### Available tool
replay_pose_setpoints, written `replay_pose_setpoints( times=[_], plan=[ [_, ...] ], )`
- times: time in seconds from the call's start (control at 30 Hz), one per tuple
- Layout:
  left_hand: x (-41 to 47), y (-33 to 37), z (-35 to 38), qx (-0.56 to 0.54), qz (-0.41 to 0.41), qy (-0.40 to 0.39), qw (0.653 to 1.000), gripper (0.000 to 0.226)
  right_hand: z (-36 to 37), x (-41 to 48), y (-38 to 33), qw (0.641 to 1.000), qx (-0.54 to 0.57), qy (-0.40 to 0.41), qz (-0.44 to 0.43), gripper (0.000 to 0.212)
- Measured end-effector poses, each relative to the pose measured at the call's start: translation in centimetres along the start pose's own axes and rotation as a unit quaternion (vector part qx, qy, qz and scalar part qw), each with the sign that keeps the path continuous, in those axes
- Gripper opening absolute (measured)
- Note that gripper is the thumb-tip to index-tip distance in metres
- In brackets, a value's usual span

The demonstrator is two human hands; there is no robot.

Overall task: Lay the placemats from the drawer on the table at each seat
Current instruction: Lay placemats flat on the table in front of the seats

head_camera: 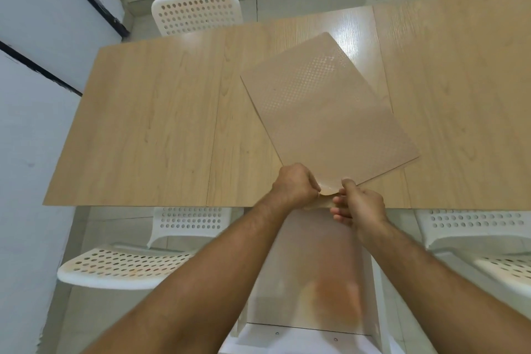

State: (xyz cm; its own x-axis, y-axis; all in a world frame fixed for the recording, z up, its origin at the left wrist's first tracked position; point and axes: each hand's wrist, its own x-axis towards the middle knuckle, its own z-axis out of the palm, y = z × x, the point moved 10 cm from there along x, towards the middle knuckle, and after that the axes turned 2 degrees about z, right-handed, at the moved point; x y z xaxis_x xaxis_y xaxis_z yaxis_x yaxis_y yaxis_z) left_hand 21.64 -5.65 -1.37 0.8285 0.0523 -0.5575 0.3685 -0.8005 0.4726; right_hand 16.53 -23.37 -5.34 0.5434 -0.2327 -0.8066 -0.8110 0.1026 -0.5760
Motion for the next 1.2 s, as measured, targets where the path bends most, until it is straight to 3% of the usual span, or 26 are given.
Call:
replay_pose_setpoints(
  times=[0.1, 0.27, 0.33, 0.43, 0.57, 0.67, 0.73, 0.8, 0.83, 0.9, 0.97, 1.0, 1.1, 1.2],
  plan=[
    [0.6, -0.3, 0.0, -0.004, -0.064, -0.004, 0.998, 0.006, 0.0, 0.0, 0.4, 1.0, 0.003, -0.007, 0.007, 0.039],
    [0.9, -1.8, -0.6, -0.125, -0.12, -0.033, 0.984, 0.036, 0.7, -0.8, 1.0, 0.996, 0.028, -0.048, 0.071, 0.055],
    [1.0, -2.0, -0.8, -0.159, -0.113, -0.021, 0.98, 0.032, 1.3, -1.0, 1.1, 0.99, 0.062, -0.078, 0.102, 0.064],
    [0.8, -1.1, -1.6, -0.228, -0.054, 0.028, 0.972, 0.003, 1.8, -1.0, 0.4, 0.979, 0.144, -0.098, 0.108, 0.064],
    [-2.2, 2.9, -2.9, -0.184, 0.153, 0.085, 0.967, 0.011, 2.7, -0.4, -3.2, 0.942, 0.294, -0.132, 0.091, 0.037],
    [-5.3, 4.8, -3.0, -0.115, 0.274, 0.11, 0.948, 0.01, 2.9, 0.7, -4.9, 0.934, 0.324, -0.111, 0.099, 0.035],
    [-5.9, 4.4, -3.4, -0.098, 0.267, 0.136, 0.949, 0.038, 2.6, 1.1, -5.5, 0.939, 0.321, -0.084, 0.085, 0.029],
    [-5.3, 2.1, -5.1, -0.196, 0.144, 0.167, 0.955, 0.068, 2.0, 1.5, -6.0, 0.949, 0.307, -0.06, 0.051, 0.021],
    [-4.6, 0.2, -5.3, -0.287, 0.058, 0.173, 0.94, 0.078, 1.7, 1.4, -6.1, 0.953, 0.297, -0.057, 0.036, 0.014],
    [-3.0, -3.1, -4.2, -0.502, -0.084, 0.152, 0.847, 0.096, 1.7, 1.0, -6.1, 0.955, 0.289, -0.064, 0.022, 0.01],
    [-1.2, -4.1, -3.0, -0.663, -0.143, 0.104, 0.728, 0.113, 1.6, 0.8, -5.8, 0.955, 0.286, -0.076, 0.018, 0.016],
    [-0.4, -4.3, -3.2, -0.7, -0.142, 0.085, 0.695, 0.112, 1.7, 0.7, -5.6, 0.954, 0.285, -0.088, 0.016, 0.022],
    [1.0, -4.5, -6.6, -0.723, -0.119, 0.111, 0.672, 0.063, 1.5, 0.1, -5.7, 0.95, 0.282, -0.136, 0.013, 0.036],
    [1.7, -5.8, -10.0, -0.726, -0.13, 0.145, 0.659, 0.046, 1.0, -1.2, -6.5, 0.942, 0.274, -0.195, 0.006, 0.039]
  ],
)
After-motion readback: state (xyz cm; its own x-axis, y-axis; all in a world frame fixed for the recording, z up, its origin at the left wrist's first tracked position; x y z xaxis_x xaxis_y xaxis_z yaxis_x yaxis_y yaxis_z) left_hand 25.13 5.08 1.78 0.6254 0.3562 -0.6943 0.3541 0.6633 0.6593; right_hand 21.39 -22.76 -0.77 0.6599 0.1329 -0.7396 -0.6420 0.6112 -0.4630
